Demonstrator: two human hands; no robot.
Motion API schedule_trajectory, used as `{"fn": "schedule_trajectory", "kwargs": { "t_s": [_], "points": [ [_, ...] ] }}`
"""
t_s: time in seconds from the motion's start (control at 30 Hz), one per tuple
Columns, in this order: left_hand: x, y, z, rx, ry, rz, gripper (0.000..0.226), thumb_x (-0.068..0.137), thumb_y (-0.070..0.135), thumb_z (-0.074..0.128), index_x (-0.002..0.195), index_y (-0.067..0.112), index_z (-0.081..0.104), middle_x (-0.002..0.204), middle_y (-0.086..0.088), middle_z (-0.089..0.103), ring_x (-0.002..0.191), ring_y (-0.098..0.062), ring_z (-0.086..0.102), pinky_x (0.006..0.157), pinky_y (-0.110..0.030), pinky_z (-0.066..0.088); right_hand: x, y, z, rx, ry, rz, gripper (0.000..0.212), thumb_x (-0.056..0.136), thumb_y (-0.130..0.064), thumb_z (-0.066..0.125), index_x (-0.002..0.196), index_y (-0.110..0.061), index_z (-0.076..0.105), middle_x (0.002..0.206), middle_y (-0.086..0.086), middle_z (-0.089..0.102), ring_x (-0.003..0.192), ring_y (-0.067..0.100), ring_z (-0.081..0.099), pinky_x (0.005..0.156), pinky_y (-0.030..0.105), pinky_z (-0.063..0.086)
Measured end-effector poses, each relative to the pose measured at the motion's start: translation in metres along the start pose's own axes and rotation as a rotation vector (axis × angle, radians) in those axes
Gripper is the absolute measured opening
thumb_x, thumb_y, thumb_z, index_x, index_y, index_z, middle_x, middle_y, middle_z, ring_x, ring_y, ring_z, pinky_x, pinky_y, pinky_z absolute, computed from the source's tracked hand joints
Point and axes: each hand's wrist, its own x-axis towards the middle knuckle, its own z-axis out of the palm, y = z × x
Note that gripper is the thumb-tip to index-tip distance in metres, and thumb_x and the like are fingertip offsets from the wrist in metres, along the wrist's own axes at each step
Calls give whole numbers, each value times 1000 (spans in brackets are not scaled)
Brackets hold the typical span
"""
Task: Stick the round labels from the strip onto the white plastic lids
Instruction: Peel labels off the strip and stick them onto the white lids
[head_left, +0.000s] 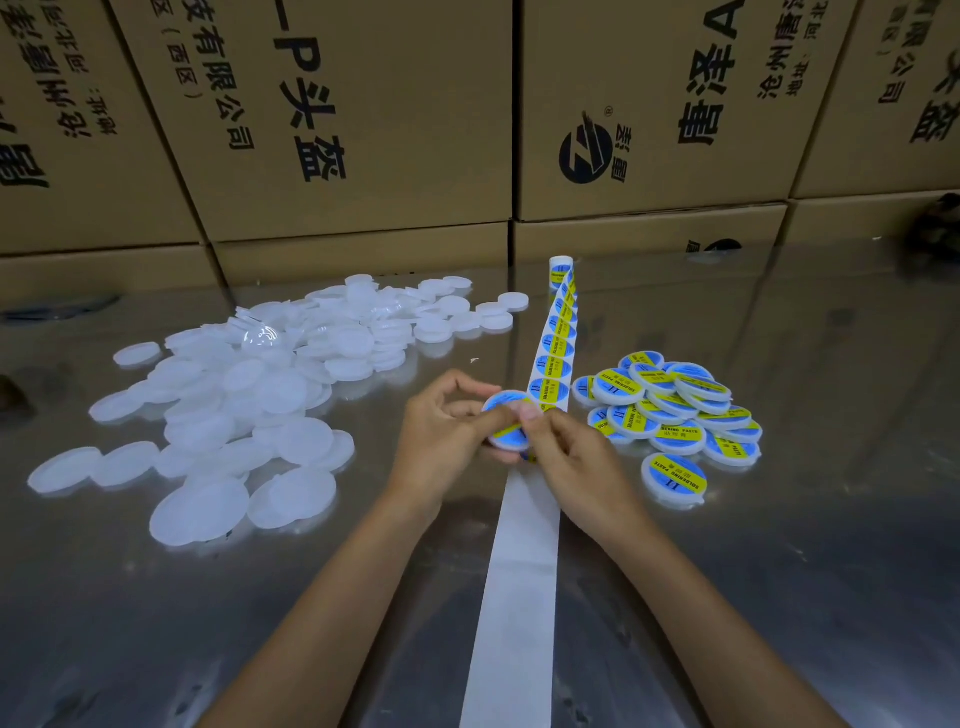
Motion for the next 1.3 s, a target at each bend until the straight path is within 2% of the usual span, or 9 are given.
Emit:
{"fn": "schedule_trajectory", "kwargs": {
  "t_s": [0.2, 0.27, 0.37, 0.57, 0.7, 0.87, 0.97, 1.1, 1.3],
  "points": [
    [1, -2, 0, -35, 40, -13, 19, 92, 13, 70, 96, -5, 66, 85, -13, 77, 61, -27, 73, 51, -29, 58, 2, 3, -1, -12, -28, 78, 52, 95, -41, 60, 60, -7, 41, 49, -8, 28, 45, 7, 25, 44, 17, 21],
    [0, -2, 2, -71, -44, -45, 15, 95, 8, 65, 108, 0, 67, 97, -15, 76, 75, -28, 75, 61, -29, 61, 6, 6, -3, -7, 2, 141, 53, 97, -42, 56, 55, -13, 42, 46, -11, 31, 43, 5, 28, 42, 17, 22],
    [-1, -4, 6, -69, -187, -65, 38, 95, 1, 63, 129, 16, 61, 114, -10, 74, 98, -28, 74, 82, -35, 61, 12, 9, -5, 78, 105, 242, 48, 100, -43, 50, 58, -19, 52, 43, -13, 44, 43, 0, 39, 47, 16, 31],
    [1, -7, 0, 77, -139, -100, 38, 94, 1, 62, 124, 24, 63, 108, 1, 77, 99, -26, 73, 82, -36, 62, 29, 12, -26, 725, 303, 507, 38, 106, -34, 41, 77, -12, 55, 54, -2, 44, 43, 9, 36, 40, 20, 33],
    [4, -8, -4, 249, -81, -73, 34, 98, -2, 50, 115, 22, 66, 101, -2, 77, 82, -19, 73, 70, -26, 59, 32, 12, -39, 1026, 345, 561, 29, 106, -31, 41, 95, -9, 57, 68, 2, 45, 60, 11, 38, 59, 20, 38],
    [6, -5, -15, 560, 41, 37, 39, 93, -5, 47, 109, 25, 67, 100, 3, 74, 93, -16, 68, 83, -32, 56, 30, 11, -34, 909, 270, 523, 24, 104, -24, 44, 97, -8, 61, 62, 0, 44, 54, 10, 37, 50, 20, 35],
    [10, 5, -39, 979, 269, 113, 34, 93, 5, 53, 120, 18, 67, 120, -5, 69, 113, -26, 61, 98, -39, 51, 28, 9, -30, 820, 230, 477, 26, 103, -19, 44, 88, -8, 61, 55, -1, 44, 48, 9, 38, 42, 19, 36],
    [11, 20, -83, 1433, 474, -204, 42, 93, 23, 59, 133, 12, 52, 136, -19, 45, 129, -39, 37, 101, -47, 37, 28, 8, -26, 754, 195, 441, 26, 102, -14, 43, 84, -6, 60, 56, 3, 43, 49, 12, 36, 42, 22, 34],
    [10, 20, -114, 1405, 508, -391, 42, 92, 31, 66, 123, 5, 56, 136, -23, 46, 131, -39, 37, 100, -43, 38, 28, 8, -22, 656, 188, 422, 27, 101, -11, 42, 84, -4, 62, 57, 5, 44, 49, 14, 36, 42, 25, 34]
  ]
}}
